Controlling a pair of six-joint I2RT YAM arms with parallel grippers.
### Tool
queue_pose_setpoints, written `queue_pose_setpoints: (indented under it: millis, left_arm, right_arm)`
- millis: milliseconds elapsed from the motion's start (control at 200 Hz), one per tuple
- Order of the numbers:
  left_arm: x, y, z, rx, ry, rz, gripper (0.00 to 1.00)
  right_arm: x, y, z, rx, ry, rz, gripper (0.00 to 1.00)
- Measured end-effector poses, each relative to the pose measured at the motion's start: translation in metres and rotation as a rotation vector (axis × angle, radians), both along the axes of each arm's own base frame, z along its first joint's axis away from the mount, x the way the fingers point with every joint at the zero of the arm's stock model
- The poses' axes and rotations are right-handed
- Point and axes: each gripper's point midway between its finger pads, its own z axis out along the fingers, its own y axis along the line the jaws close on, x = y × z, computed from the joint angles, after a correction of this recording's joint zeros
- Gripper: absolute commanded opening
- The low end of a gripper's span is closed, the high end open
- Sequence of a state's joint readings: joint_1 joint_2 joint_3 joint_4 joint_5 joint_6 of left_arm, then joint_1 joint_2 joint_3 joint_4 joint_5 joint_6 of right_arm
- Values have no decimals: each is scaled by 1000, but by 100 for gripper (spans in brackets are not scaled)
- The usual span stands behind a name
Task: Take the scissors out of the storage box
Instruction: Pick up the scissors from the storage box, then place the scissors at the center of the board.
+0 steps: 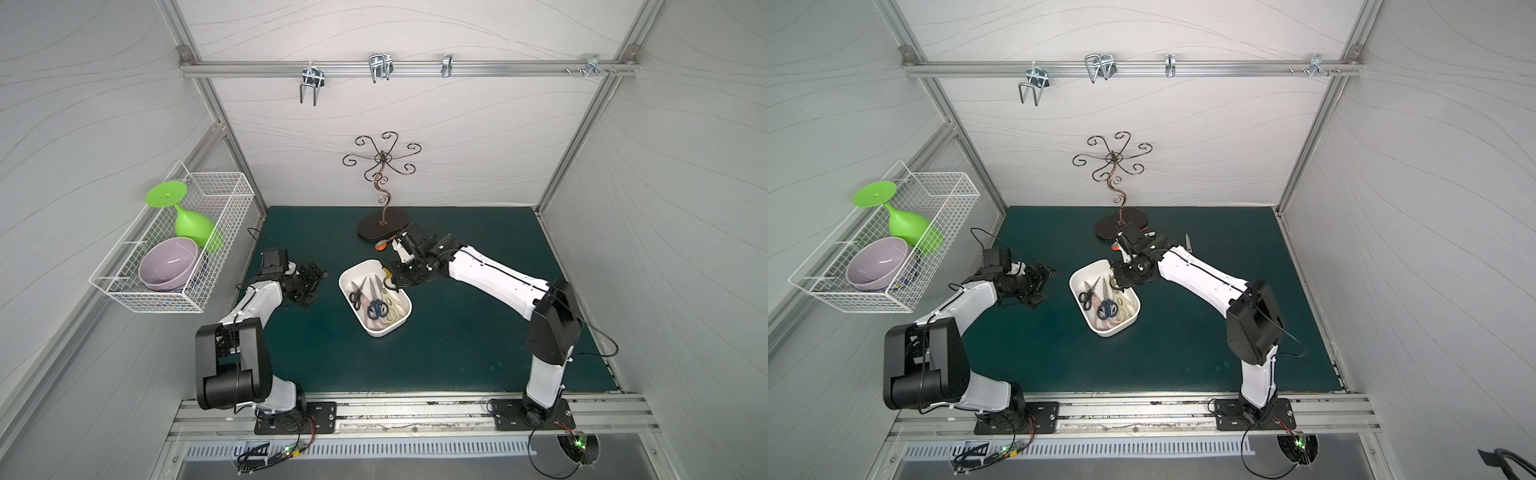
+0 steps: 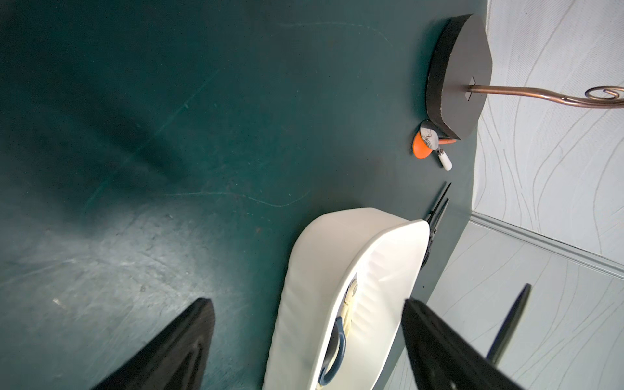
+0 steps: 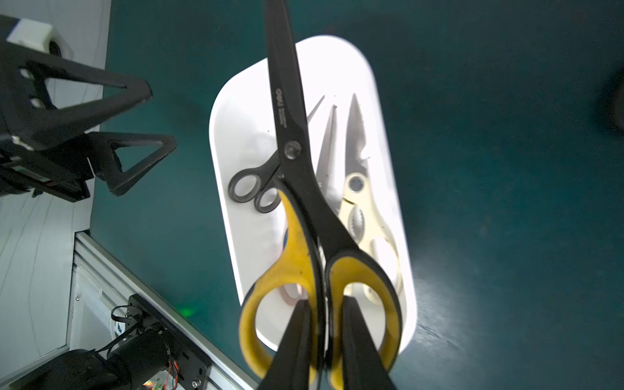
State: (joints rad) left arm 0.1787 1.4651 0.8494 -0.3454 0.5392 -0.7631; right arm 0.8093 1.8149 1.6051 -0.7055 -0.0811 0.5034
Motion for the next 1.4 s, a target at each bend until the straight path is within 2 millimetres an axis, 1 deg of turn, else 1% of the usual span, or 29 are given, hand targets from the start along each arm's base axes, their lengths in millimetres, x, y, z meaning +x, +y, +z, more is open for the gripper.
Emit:
queue_pose_setpoints:
  millis: [75,130,240,320,385,475,575,645,720,825,915,1055,1215,1400]
  left_arm:
    - [0,-9,1,1,-4,-30,91]
    - [0,-21,4,2,-12,-67,91]
    - [7,-46,18,8,-51,-151,91]
    - [14,-61,30,9,-90,-200,91]
    - [19,-71,38,10,-114,-233,91]
    - [21,-78,42,15,-134,-263,91]
    - [21,-80,41,21,-139,-284,91]
    - [21,-81,40,25,-141,-292,91]
    - [21,-81,38,27,-140,-295,91]
    - [21,-81,36,29,-135,-300,91]
    - [21,-81,33,29,-130,-302,91]
    - [20,-82,32,25,-129,-308,91]
    - [20,-83,33,19,-132,-314,91]
    - [20,-84,33,17,-132,-316,91]
  right_arm:
    - [14,-25,3,-3,-32,-23,0]
    - [26,-46,0,-20,-55,-44,0]
    - [50,-92,-18,-92,-86,-96,0]
    - [65,-128,-33,-166,-96,-142,0]
    - [76,-154,-39,-213,-105,-178,0]
    - [94,-188,-42,-275,-129,-230,0]
    - [111,-221,-48,-336,-137,-277,0]
    - [121,-242,-56,-373,-128,-309,0]
    - [129,-259,-68,-406,-107,-335,0]
    - [139,-276,-85,-437,-75,-357,0]
    - [147,-283,-99,-449,-54,-360,0]
    - [158,-280,-114,-452,-35,-348,0]
    - [167,-275,-124,-433,-23,-352,0]
    - [174,-274,-136,-435,-13,-358,0]
